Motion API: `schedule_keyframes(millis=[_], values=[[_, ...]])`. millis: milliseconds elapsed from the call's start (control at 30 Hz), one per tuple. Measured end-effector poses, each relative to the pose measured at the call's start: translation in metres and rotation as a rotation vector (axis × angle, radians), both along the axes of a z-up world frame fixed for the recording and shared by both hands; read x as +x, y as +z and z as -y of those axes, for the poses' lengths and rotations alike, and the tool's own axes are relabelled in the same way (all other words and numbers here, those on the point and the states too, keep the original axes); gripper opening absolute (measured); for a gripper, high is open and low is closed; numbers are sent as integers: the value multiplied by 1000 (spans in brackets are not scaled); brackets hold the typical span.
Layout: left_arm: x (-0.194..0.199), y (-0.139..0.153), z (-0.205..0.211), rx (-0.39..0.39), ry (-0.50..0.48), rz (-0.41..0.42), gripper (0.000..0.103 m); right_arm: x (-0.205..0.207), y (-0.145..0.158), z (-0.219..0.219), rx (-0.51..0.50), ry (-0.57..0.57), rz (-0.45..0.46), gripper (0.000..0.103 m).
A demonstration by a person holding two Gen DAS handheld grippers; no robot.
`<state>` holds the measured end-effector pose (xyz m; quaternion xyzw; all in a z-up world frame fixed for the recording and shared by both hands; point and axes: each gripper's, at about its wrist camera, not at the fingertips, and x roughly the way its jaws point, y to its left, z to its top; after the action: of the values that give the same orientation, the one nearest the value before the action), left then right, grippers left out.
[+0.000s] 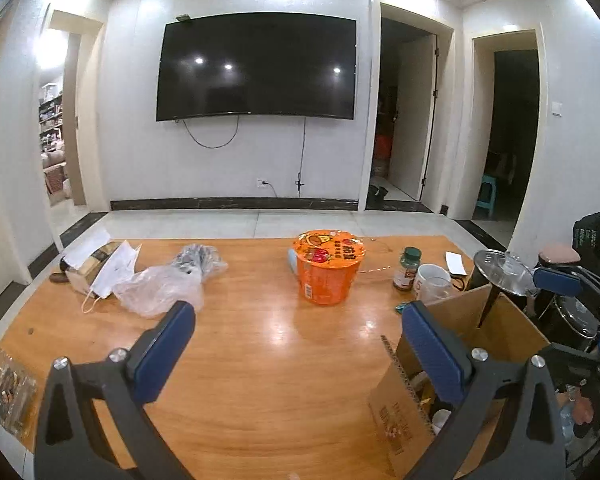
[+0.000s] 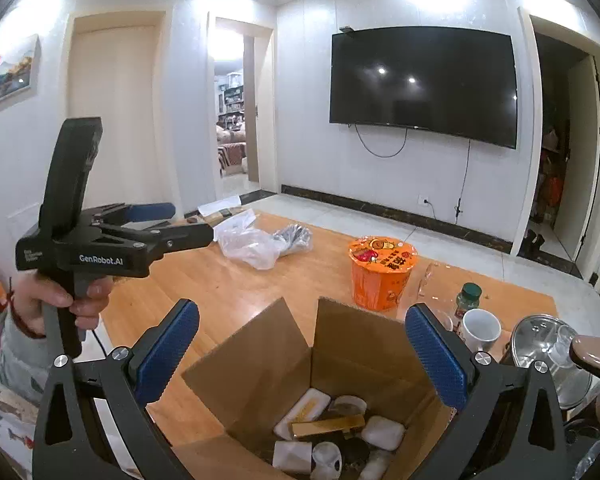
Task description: Organize rigid objects
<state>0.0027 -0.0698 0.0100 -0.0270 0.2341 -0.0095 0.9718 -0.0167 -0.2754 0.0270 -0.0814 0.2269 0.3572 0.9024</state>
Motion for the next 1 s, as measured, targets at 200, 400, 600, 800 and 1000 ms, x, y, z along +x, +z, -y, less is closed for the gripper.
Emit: schedule_keyframes(millis=[200,400,600,800,1000], values=[[-1,-4,-2,4,19,-1,102,1,-6,-5,-7,-2,-10,103],[-1,-4,-1,9,24,3,102,0,-5,-4,-2,-9,-7,103],[-2,-4,-2,8,29,9,102,2,-5,-2,4,-17,-10,103],[-1,-4,-3,10,34,9,102,3,-4,-1,8,-22,-14,103],[-1,-4,-3,11,32,8,102,3,-4,0,6,-20,-11,103]])
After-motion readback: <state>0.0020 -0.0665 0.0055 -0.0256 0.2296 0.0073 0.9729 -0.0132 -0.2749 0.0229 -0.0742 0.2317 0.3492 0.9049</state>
